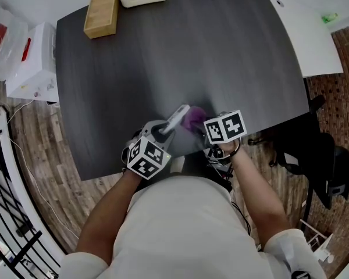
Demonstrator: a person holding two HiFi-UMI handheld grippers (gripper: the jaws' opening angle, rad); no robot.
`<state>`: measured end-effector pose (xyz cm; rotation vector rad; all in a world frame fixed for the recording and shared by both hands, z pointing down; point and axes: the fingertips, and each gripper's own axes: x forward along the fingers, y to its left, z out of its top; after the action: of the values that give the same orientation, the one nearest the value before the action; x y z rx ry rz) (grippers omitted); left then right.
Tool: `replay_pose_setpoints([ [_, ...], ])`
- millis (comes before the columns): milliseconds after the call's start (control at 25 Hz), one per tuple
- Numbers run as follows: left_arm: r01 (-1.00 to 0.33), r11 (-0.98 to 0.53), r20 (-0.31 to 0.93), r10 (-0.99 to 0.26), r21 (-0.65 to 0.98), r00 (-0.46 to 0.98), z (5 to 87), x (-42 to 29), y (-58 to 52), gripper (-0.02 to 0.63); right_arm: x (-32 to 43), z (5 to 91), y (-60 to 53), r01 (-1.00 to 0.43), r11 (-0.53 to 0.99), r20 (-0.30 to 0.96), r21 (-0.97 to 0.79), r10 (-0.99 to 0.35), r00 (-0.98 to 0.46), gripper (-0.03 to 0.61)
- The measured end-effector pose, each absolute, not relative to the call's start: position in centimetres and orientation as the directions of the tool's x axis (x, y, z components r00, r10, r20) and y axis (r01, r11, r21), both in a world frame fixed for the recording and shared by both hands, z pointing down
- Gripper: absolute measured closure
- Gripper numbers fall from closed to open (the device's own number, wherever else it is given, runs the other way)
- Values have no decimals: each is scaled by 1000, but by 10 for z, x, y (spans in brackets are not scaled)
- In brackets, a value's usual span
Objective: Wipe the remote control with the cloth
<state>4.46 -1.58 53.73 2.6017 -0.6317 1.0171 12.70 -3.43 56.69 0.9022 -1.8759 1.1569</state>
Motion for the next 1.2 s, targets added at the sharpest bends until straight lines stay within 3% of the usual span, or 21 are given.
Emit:
replay_pose_setpoints([
  [160,-463,-885,651,-320,53,688,527,53,-16,523,137,568,-33,-872,315,874,-375,-193,-445,448],
  [440,-403,-904,652,-222,140,725,536,61,3,518,153,568,-25,-898,291,899,-330,-193,-392,448],
  [720,-294,-956,682,-208,12,701,535,68,16,517,160,568,-21,-911,252,904,-325,-200,-378,448],
  [920,-246,-969,660,-175,16,731,527,70,26,501,163,570,-20,-919,239,908,-313,-208,-363,448],
  [1040,-281,-954,623,-156,107,766,524,66,26,472,162,571,-20,-921,237,910,-308,-210,-358,448],
  [1200,-418,-833,550,-172,362,818,526,48,5,474,165,567,-17,-922,237,909,-307,-215,-358,448],
])
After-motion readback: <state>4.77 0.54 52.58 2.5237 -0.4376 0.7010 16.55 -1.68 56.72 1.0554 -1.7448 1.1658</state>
